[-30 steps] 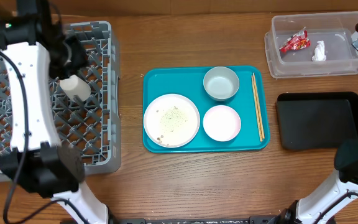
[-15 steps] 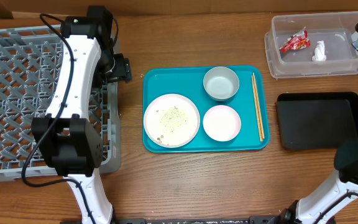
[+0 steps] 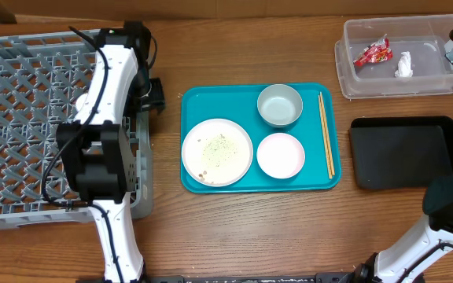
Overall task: Sort waste into correct bins and load items into the dishwasher
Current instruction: 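Release the cup and lift the left gripper above the rack, then move the left gripper from the rack toward the tray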
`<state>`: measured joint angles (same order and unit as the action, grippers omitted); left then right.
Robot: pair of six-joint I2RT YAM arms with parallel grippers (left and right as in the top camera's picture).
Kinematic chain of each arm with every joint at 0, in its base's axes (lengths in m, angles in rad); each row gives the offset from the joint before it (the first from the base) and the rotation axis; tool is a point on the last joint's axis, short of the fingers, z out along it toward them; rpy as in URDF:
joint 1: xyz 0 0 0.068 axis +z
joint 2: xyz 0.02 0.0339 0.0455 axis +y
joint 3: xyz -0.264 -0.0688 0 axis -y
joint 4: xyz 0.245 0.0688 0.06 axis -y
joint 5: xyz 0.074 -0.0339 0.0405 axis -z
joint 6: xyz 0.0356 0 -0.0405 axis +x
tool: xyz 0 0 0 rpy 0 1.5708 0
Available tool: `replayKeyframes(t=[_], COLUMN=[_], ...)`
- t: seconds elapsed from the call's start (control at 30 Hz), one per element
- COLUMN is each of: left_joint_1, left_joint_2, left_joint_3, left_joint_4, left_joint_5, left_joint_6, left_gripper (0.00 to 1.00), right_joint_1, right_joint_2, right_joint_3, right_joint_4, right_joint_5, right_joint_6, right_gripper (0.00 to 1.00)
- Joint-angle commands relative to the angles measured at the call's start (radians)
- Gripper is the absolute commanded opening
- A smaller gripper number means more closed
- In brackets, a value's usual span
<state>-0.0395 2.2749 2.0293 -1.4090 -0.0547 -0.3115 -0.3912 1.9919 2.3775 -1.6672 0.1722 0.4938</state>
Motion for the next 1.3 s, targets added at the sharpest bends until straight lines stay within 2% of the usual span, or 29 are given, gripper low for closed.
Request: replayKeyframes(t=[0.0,0.3,0.33,0.37,0.4,0.43,0.63,0.87,1.07,1.27], left_joint_1=[-0.006,-0.007,-0.007,-0.007,-0.007,-0.007,-0.007,-0.007,-0.007,-0.007], left_joint_2=[0.014,0.014,0.014,0.014,0.014,0.014,0.014,0.014,0.014,0.014], left_joint_3=[0.001,0.001,0.002,0.002,0.002,0.001,0.001,0.001,0.002,0.002], left_joint_4=[0.007,-0.044,-0.054,-0.059,-0.061,-0.063,-0.076,-0.087,-0.084,-0.095], left_joint_5=[-0.007,0.003,0.002,0.002,0.002,0.003,0.002,0.008,0.079,0.082], left_joint_6=[0.006,0.159,0.179,0.191,0.2,0.2,0.205,0.296,0.375,0.38], left_gripper=[0.5,0.48,0.44,0.34,0.14,0.04,0.04,0.04,0.04,0.04], right_joint_1=[0.001,0.001,0.001,0.001,0.001,0.001,0.001,0.001,0.001,0.001], right_joint_2=[-0.024,-0.024,-0.024,-0.024,-0.024,-0.024,-0.024,-0.024,-0.024,-0.024], right_joint_3=[0.024,0.024,0.024,0.024,0.024,0.024,0.024,0.024,0.024,0.024], right_joint_4=[0.005,0.005,0.005,0.005,0.005,0.005,0.005,0.005,0.005,0.005], right_joint_5=[0.007,0.007,0.007,0.007,0.007,0.007,0.007,0.007,0.007,0.007], right_joint_6=[0.005,0.005,0.005,0.005,0.005,0.005,0.005,0.005,0.005,0.005], right_gripper=[1.0,1.0,1.0,1.0,1.0,1.0,1.0,1.0,1.0,1.0])
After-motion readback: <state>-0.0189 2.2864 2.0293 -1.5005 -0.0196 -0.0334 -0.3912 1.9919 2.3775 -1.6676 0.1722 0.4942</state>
